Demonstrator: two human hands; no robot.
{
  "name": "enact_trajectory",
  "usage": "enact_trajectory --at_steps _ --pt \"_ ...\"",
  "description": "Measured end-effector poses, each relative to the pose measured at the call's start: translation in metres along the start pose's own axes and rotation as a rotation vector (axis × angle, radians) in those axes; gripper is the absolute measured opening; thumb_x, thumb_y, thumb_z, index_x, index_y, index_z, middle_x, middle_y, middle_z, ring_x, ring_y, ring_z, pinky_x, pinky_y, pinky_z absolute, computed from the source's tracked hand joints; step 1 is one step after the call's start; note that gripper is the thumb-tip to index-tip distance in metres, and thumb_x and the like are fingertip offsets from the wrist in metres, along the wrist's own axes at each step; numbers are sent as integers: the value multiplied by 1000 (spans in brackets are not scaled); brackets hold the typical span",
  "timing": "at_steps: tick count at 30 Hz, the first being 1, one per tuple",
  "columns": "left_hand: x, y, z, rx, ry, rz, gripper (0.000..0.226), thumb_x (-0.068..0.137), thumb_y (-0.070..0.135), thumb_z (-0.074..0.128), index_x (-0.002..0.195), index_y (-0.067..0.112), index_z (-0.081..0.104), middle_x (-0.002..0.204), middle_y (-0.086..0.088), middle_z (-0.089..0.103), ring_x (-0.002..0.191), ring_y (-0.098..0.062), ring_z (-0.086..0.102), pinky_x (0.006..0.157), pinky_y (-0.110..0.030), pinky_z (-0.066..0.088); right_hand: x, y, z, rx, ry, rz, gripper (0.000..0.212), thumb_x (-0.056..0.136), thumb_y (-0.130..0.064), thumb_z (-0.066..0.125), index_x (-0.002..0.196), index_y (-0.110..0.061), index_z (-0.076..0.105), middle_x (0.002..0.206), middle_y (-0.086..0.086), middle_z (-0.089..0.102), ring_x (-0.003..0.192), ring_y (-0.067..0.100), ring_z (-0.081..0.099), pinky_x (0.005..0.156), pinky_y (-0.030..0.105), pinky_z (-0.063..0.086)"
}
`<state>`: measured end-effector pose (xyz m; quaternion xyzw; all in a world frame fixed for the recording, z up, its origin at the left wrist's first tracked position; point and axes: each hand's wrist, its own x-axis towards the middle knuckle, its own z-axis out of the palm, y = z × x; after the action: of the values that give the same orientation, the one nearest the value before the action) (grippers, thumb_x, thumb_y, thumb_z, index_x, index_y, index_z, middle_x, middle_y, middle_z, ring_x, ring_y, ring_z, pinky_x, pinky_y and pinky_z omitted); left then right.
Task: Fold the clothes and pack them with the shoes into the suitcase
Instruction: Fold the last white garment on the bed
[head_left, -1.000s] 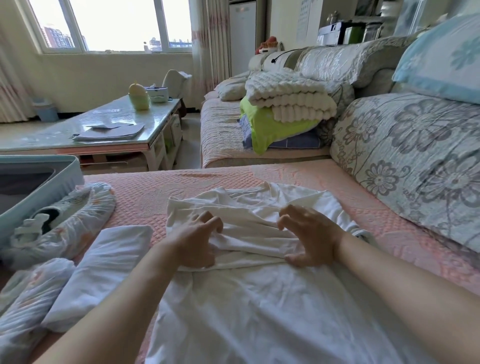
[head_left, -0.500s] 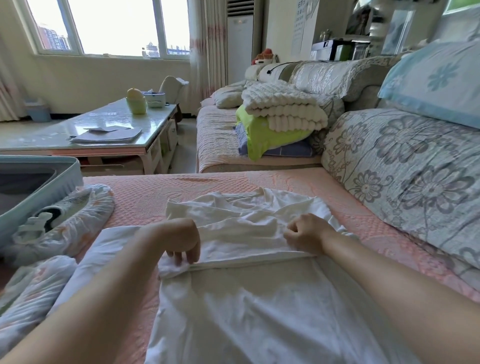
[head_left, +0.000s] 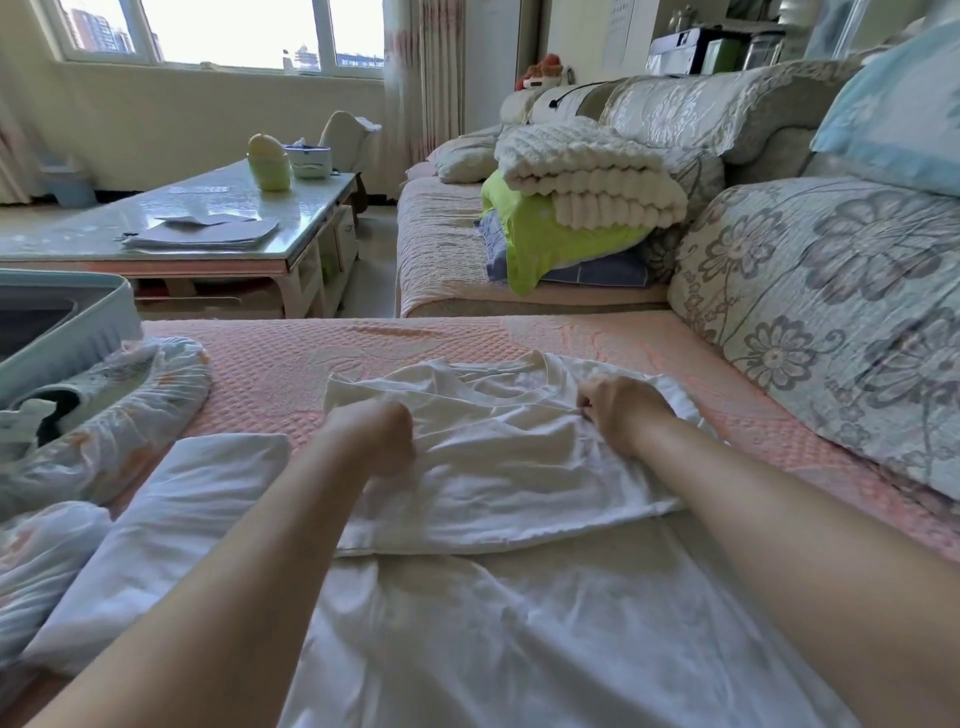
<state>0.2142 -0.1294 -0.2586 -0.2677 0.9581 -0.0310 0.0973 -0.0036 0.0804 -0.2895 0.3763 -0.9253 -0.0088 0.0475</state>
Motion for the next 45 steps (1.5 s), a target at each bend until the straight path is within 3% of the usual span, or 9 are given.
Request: enact_trajectory --at_steps 4,8,11,14,16,19,23,29,45 --pt "7 2 -12 -4 16 -62 15 90 9 51 93 16 64 77 1 52 71 -20 53 67 -32 49 1 14 5 39 234 -59 19 101 -13 43 89 -12 58 87 9 65 69 24 59 64 37 52" --pt "10 15 -8 -44 320 -170 27 98 15 52 124 11 52 115 -11 63 104 -30 63 73 -34 45 6 16 -4 161 371 181 19 92 3 40 95 -14 49 100 11 59 75 26 52 66 33 41" --pt "9 19 12 -51 394 -136 56 91 11 59 141 18 37 138 -14 44 122 -31 52 80 -37 47 3 4 -5 245 220 320 37 91 6 42 125 -9 44 126 15 44 90 26 52 75 36 47" --pt "7 13 39 -85 356 72 46 99 28 46 144 33 38 154 -3 32 139 -25 32 106 -41 33 -16 -12 8 136 243 159 51 95 -7 44 145 -13 35 140 15 37 111 30 53 92 39 47" --pt "2 8 53 -222 219 106 45 104 45 28 149 41 31 164 3 17 150 -19 13 118 -44 17 -30 -14 18 122 260 36 49 97 -23 44 146 -22 42 150 12 38 127 31 49 105 45 38" --pt "2 2 62 -188 54 44 59 99 63 20 154 48 5 166 9 -6 153 -19 -7 118 -55 -7 -47 3 28 205 -42 141 61 101 -56 29 158 -34 22 168 4 12 153 24 16 122 48 10" --pt "-2 2 62 -159 -2 8 71 89 78 15 153 50 -3 166 2 -10 152 -32 -10 118 -61 -2 -61 33 23 78 -268 261 75 95 -73 9 159 -37 -6 168 1 -13 154 22 -12 123 51 -8" --pt "-25 31 38 -35 103 193 64 100 62 19 158 36 7 167 -1 2 153 -20 -2 122 -50 -1 -89 27 13 58 -225 231 69 100 -64 16 160 -34 -1 168 9 -9 155 25 -10 123 48 -8" --pt "-155 153 31 -111 -79 440 73 95 67 36 157 41 7 166 2 -4 153 -19 -5 122 -43 4 -263 73 -31 149 -374 176 72 102 -59 34 161 -33 1 168 2 -14 155 26 5 122 44 14"
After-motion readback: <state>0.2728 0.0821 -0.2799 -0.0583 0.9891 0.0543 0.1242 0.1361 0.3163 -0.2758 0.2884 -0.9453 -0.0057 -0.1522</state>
